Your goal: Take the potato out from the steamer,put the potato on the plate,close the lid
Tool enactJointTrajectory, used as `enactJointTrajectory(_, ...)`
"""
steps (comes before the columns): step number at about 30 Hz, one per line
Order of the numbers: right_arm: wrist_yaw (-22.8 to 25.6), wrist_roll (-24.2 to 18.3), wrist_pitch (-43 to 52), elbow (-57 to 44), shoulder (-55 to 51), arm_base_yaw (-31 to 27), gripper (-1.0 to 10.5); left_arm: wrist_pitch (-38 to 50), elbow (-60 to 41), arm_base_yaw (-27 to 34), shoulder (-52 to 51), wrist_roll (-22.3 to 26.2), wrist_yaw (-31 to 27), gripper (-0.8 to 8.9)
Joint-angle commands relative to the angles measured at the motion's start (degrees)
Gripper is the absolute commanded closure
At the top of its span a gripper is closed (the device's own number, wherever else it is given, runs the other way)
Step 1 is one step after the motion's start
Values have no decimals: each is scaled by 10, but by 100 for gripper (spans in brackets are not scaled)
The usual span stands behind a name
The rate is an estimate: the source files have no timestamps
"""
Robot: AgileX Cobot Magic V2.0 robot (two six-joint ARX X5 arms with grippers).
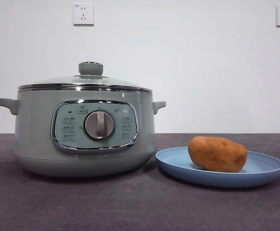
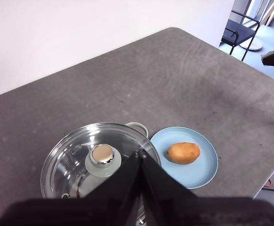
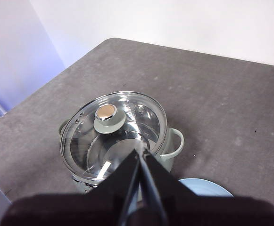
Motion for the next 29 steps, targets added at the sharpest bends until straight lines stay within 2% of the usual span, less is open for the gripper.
enactJointTrajectory(1, 1, -3, 4, 1, 0, 0, 946, 2, 0, 1, 2, -2, -1, 817)
enactJointTrajectory(13, 1, -3, 4, 1, 0, 0, 945, 1, 0, 4, -10, -3, -1, 817)
enactJointTrajectory(19, 1, -3, 4, 1, 0, 0, 945, 41, -31, 21, -14, -1, -1, 817)
enactJointTrajectory(23, 1, -3, 4, 1, 0, 0, 946, 140, -139, 21, -49, -7, 4, 817)
enactJointTrajectory(29, 1, -3, 4, 1, 0, 0, 946, 365, -405, 22, -159, -73, -1, 817)
